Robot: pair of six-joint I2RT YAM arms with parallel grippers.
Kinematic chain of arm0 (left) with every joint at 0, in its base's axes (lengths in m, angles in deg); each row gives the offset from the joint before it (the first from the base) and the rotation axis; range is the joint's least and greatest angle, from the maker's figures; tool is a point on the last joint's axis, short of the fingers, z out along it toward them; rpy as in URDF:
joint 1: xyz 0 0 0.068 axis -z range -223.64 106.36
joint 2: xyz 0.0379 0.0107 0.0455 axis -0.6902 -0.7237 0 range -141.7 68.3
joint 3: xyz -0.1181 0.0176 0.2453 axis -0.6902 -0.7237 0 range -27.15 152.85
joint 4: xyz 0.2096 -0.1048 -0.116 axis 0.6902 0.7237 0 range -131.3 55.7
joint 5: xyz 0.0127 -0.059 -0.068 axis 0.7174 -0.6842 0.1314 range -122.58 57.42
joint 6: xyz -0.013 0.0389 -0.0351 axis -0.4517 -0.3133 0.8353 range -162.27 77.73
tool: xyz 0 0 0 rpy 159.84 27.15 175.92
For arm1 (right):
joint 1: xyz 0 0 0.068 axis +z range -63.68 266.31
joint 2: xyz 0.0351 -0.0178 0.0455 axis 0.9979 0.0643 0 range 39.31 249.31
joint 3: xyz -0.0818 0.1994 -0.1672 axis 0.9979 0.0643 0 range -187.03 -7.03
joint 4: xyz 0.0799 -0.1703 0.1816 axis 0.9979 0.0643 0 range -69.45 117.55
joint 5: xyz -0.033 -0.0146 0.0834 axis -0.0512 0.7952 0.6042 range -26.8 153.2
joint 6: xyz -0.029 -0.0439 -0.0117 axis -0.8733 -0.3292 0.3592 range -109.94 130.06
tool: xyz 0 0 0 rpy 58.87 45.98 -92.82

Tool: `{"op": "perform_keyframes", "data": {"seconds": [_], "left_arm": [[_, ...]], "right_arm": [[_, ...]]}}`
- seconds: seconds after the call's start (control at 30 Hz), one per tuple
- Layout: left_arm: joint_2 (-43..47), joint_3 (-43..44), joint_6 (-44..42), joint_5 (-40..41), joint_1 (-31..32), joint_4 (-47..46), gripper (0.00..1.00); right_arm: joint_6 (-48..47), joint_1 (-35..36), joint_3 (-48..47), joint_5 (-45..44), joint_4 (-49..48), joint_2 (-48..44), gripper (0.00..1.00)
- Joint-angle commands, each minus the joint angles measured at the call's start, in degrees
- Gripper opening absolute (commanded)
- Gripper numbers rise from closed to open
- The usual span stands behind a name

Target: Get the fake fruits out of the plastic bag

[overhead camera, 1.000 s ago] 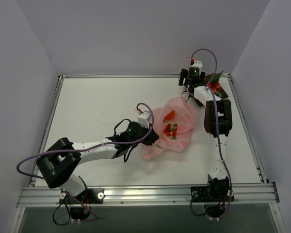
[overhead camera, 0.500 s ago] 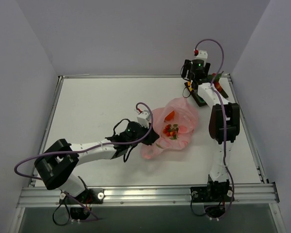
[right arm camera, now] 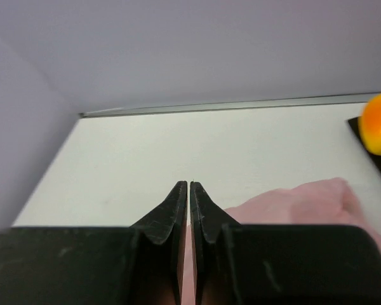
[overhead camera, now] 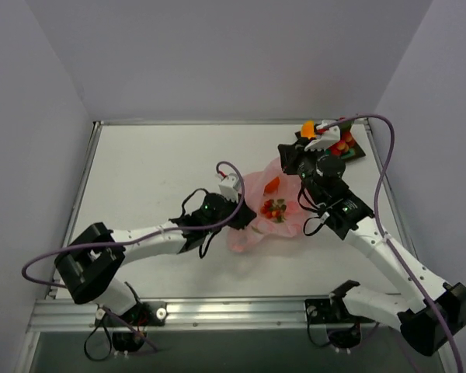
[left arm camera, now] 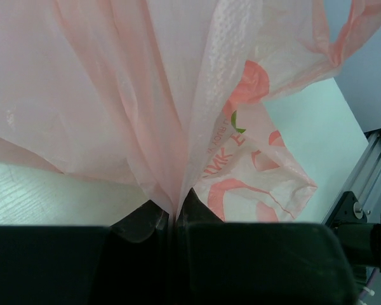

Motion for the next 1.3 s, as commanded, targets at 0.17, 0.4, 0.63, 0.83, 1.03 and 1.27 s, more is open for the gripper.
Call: {"op": "perform_keyframes", "data": {"seconds": [0.17, 0.4, 0.63, 0.83, 1.03, 1.27], "left_arm": [[0.0, 4.9, 3.4, 1.9, 0.6, -6.3, 0.02], [0.9, 7.4, 3.2, 2.2, 0.6, -3.0, 0.02], [0.5, 5.3, 2.5, 2.4, 0.7, -3.9, 0.02], [0.0, 3.8, 2.1, 1.8, 0.8, -4.0, 0.02], [-3.3, 2.4, 3.5, -0.8, 1.0, -6.2, 0.02], [-5.1, 1.6, 3.8, -1.0, 0.9, -6.5, 0.02]], "right_arm": [[3.6, 13.8, 10.2, -3.2, 9.1, -14.1, 0.04], [2.8, 14.4, 12.0, -10.4, 11.8, -2.6, 0.02], [0.9, 12.2, 12.8, -13.8, 3.0, 9.8, 0.20], [-0.6, 5.7, 8.7, -11.3, -2.6, 18.9, 0.69], [-3.0, 4.3, 3.8, -10.4, -6.1, 29.0, 0.94], [-4.9, 3.0, -2.1, -8.6, -9.9, 40.4, 0.99]]}}
